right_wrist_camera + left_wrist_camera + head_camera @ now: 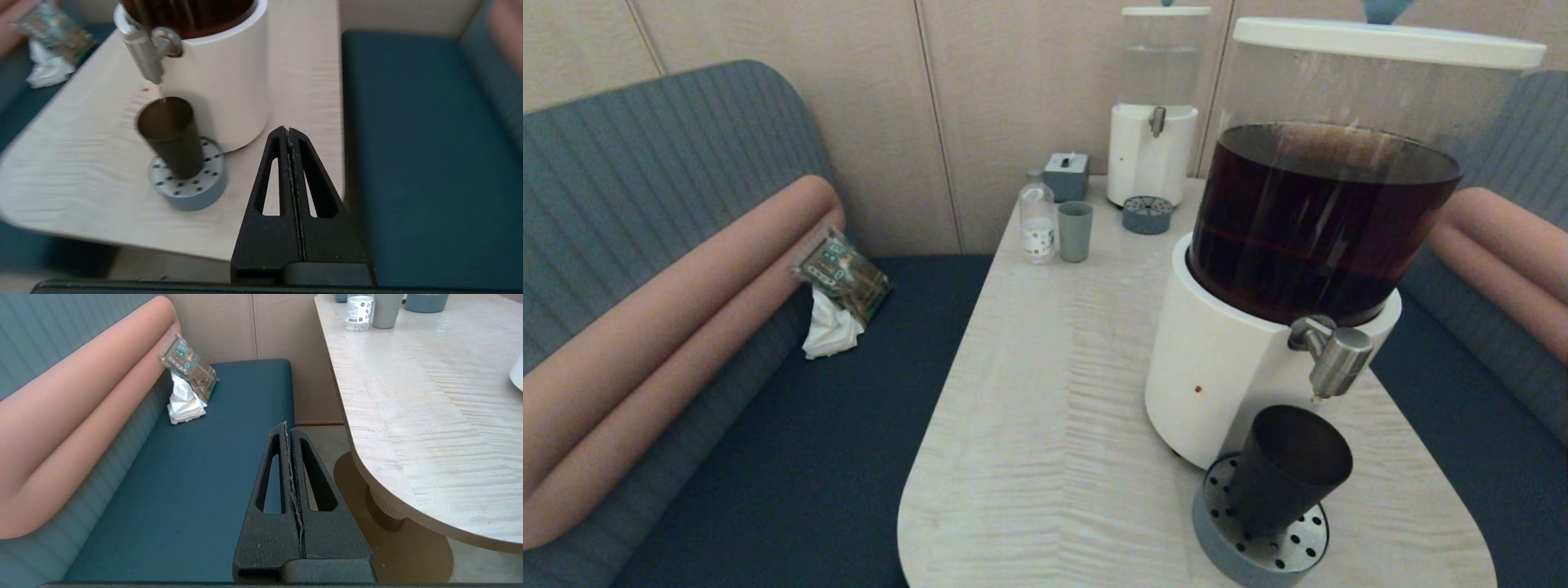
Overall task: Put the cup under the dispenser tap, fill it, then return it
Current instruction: Turn off the faucet
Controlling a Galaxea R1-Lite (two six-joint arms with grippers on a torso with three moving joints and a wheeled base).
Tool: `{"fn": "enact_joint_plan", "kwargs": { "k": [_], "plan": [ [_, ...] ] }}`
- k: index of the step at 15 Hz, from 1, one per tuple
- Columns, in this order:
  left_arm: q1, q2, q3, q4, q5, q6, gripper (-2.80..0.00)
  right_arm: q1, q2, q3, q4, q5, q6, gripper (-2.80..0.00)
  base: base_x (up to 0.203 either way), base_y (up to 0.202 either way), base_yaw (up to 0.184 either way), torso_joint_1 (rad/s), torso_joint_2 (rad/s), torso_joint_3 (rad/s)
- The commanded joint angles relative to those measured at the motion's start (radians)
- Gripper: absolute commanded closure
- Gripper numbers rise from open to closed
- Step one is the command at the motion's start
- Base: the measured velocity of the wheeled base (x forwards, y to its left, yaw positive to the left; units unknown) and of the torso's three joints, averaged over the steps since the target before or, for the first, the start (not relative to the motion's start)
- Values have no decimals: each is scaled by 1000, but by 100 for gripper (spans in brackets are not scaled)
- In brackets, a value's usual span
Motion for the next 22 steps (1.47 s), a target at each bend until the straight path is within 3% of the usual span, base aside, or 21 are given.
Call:
{"fn": "enact_joint_plan", "kwargs": {
  "k": [1,5,11,19,22],
  "plan": [
    [0,0,40,-1,-1,0,0,-19,-81,89,-68,-3,-28,0,0,0,0,0,0,0],
    [0,0,40,-1,-1,0,0,-41,-186,270,-395,-62,-155,0,0,0,0,0,0,0],
    [0,0,40,-1,-1,0,0,-42,-256,515,-677,-130,-233,0,0,0,0,0,0,0],
    [0,0,40,-1,-1,0,0,-43,-408,839,-811,-130,-283,0,0,0,0,0,0,0],
    [0,0,40,-1,-1,0,0,-43,-425,844,-756,-127,-260,0,0,0,0,0,0,0]
  ]
}}
